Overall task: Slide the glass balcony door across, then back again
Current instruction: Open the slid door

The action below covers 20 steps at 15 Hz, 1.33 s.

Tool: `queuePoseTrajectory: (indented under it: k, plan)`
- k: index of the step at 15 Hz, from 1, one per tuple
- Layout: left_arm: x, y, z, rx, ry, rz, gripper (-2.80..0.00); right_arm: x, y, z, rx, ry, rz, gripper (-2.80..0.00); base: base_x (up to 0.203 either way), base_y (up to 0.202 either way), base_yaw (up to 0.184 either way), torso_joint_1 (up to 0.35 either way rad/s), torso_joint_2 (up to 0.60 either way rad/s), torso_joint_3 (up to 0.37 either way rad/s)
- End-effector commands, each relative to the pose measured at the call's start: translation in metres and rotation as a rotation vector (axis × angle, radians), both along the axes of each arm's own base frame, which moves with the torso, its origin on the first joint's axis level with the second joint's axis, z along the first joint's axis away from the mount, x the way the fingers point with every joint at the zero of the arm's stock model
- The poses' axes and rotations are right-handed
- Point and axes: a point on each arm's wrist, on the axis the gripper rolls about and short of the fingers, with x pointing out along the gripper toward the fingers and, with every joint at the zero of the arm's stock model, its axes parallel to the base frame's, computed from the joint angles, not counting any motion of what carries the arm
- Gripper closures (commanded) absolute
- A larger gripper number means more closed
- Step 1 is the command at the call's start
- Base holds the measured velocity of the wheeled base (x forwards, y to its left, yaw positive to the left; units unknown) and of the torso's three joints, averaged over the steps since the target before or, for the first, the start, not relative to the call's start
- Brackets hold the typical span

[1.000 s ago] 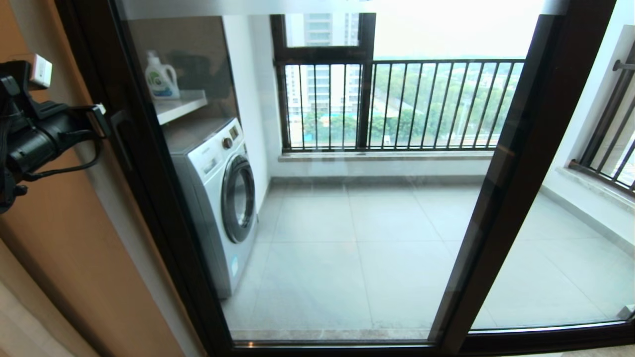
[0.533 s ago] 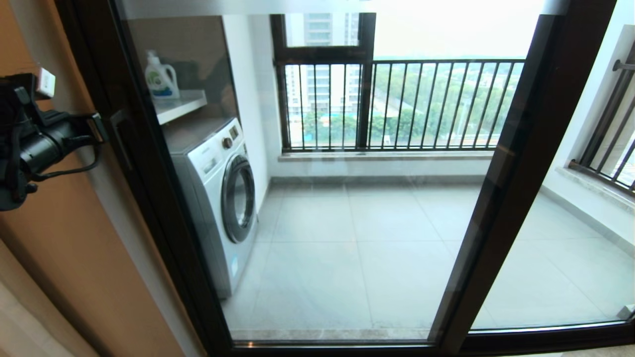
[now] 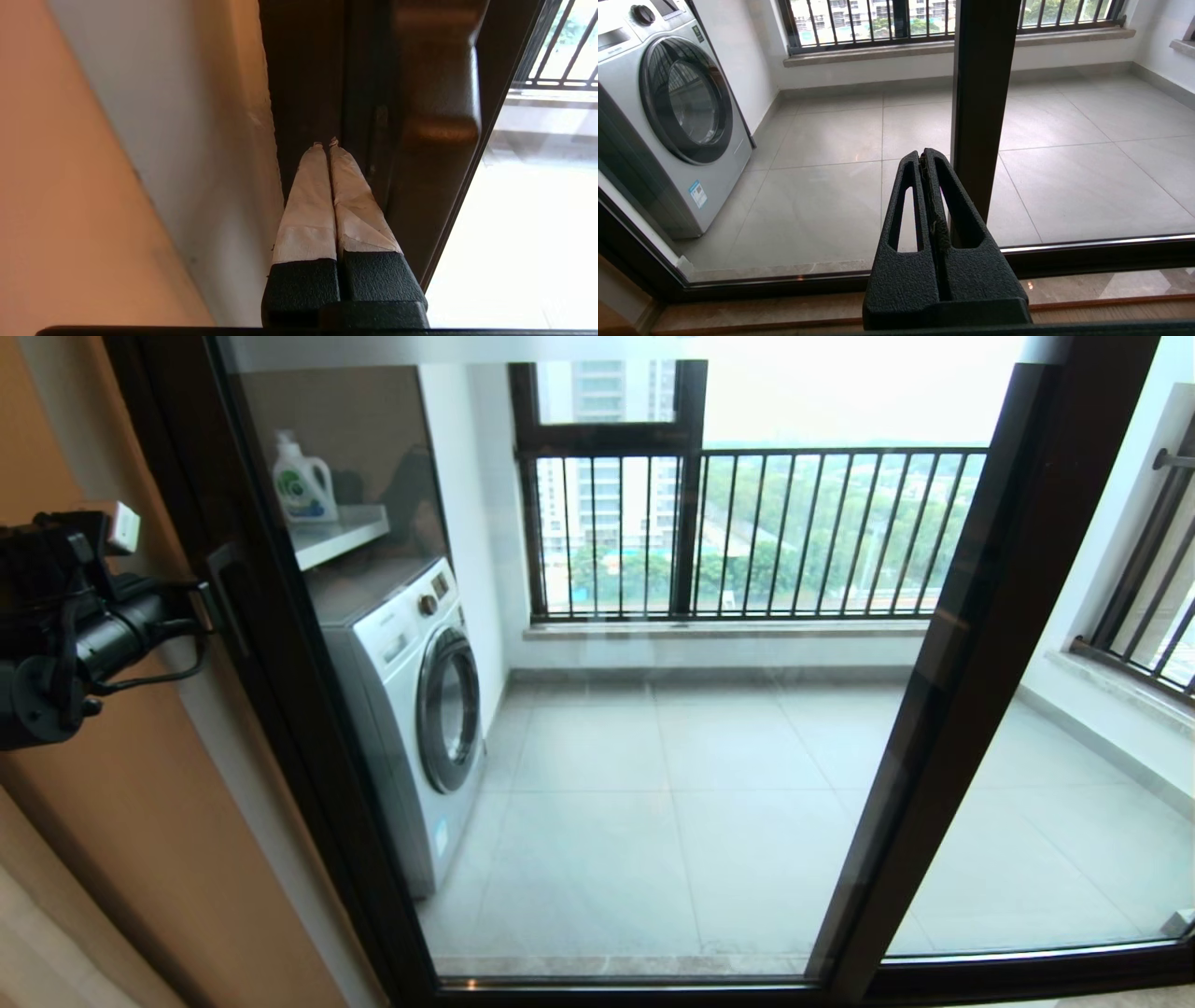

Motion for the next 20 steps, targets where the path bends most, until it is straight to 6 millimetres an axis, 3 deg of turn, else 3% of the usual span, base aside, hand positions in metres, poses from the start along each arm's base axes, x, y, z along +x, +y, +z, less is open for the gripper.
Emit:
queuePoseTrajectory:
  k: [1, 20]
  plan:
    - [0.006, -0.004, -0.007, 0.001, 0.0, -0.013, 0.0, 0.001, 0.0, -0.003, 0.0, 0.012, 0.0, 0.0, 0.0, 0.0, 0.0, 0.0, 0.0, 0.0]
    - [0.016, -0.056, -0.008, 0.002, -0.003, -0.131, 0.0, 0.001, 0.0, -0.003, 0.0, 0.012, 0.0, 0.0, 0.0, 0.0, 0.0, 0.0, 0.0, 0.0]
